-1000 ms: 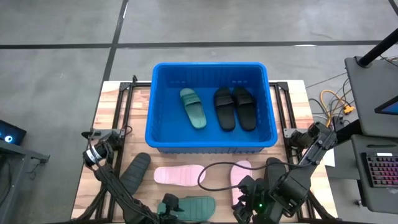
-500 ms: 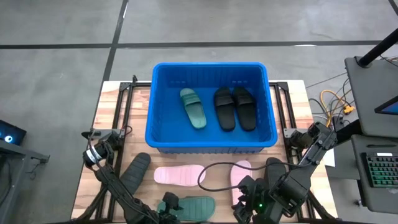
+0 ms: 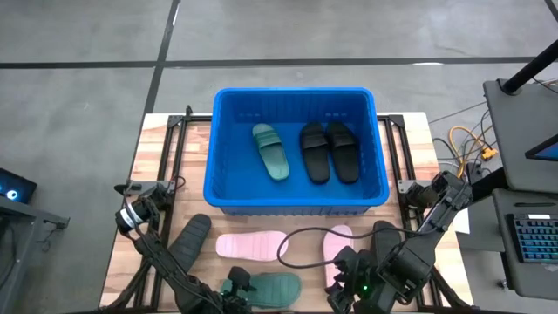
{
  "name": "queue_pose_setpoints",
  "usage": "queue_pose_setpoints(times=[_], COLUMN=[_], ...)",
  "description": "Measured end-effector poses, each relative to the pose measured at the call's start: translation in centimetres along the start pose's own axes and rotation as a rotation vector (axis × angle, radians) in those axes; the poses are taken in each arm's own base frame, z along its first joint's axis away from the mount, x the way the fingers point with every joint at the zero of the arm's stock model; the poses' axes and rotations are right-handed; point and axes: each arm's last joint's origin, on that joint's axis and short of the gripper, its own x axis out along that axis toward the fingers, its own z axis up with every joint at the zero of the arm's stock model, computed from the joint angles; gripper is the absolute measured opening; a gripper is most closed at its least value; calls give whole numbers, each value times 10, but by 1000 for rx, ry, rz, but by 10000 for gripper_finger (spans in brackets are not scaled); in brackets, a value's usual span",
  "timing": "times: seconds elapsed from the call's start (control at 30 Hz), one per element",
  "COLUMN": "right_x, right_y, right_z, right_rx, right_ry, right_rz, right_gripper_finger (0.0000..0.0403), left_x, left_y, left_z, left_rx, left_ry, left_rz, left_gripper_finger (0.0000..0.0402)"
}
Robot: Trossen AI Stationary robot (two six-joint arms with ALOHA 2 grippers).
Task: Pick and place slides into bin
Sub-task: Put the green slide into the bin
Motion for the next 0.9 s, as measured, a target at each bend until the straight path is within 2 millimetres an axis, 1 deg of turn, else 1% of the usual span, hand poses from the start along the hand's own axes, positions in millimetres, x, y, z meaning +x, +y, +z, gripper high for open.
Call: queue_pose_setpoints(times=[0.13, 0.47, 0.6, 0.73, 0.8, 0.9], right_x=[0, 0, 1, 1, 1, 1], right_y=[0, 0, 0, 0, 0, -1], right_z=[0, 0, 0, 0, 0, 0], right_rx=[0, 2, 0, -1, -1, -2], right_ry=[0, 0, 0, 0, -1, -1], right_rz=[0, 0, -2, -2, -3, -5], right_gripper_finger=[210, 210, 210, 210, 210, 210], left_x=[2, 9, 9, 8, 7, 6], left_y=[1, 5, 5, 4, 4, 4], left_z=[-2, -13, -13, -10, -8, -7], left_rx=[4, 10, 5, -1, -4, -7], left_ry=[1, -24, -28, -33, -36, -35], left_rz=[12, 105, 103, 96, 94, 80], left_gripper_finger=[306, 306, 304, 276, 252, 204])
